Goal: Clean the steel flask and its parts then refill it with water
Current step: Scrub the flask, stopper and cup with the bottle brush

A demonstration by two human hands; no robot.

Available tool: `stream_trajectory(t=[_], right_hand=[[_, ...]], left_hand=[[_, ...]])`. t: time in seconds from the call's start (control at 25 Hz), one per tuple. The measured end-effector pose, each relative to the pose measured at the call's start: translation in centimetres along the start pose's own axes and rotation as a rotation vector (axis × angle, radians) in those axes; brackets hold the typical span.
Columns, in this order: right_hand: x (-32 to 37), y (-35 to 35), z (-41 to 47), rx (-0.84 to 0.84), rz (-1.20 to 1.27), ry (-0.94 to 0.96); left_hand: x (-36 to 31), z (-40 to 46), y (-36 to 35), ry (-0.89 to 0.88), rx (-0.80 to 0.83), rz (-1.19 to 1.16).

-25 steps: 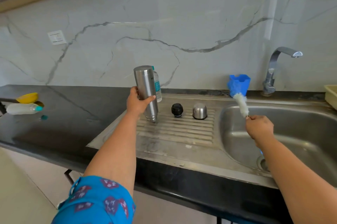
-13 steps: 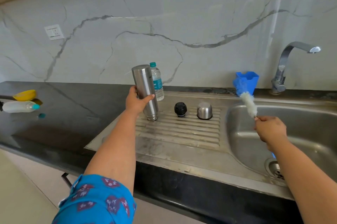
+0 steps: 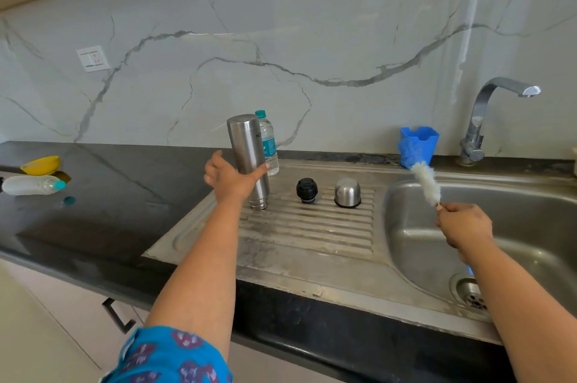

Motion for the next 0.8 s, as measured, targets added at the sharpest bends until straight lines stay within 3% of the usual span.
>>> stream_trajectory(t=[0.08,0.12,0.2,0.28,0.4,0.52,0.68,0.8], right_hand=[[0.1,0.3,-0.3,-0.002,0.006,0.002],[0.1,0.3,-0.5,-0.002,0.009,0.004],[0.3,0.5,-0.7,-0.004,0.008,0.014],[0.5,0.6,-1.0,0.003,0.011,0.029],[0.8,1.1,-1.2,0.008,0.026,0.046],[0.9,1.2,-1.2,0.016,0.024,0.055],[1.5,2.2,-1.4,0.011,-0.048,0.091],[3.4,4.7,-0.8,-0.078,-0.188,0.174]], left_hand=[[-2.0,-3.2,-0.5,-0.224,-0.265,0.19],[-3.0,-4.6,-1.6,-0.374,-0.319,0.289],[-4.5,-6.2,-4.6,-0.621,-0.262,0.432],[-5.0,-5.7,-7.6,-0.709,-0.033,0.478],[-4.4,-3.5,-11.2,-0.398,0.396,0.395],[-3.3,-2.2,-13.1,-0.125,0.568,0.343],[-3.5,-2.1,-13.1,-0.085,0.46,0.208],[-5.2,-3.5,-10.9,-0.028,0.22,-0.224]])
Point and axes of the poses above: each hand's wrist, its own z-axis towards the middle knuckle, its own y-axis out of the back of the hand, x = y × z, the point moved 4 cm from there along z, towards the middle knuckle, and after that the axes turned 12 degrees about x, right-handed, at the moved point
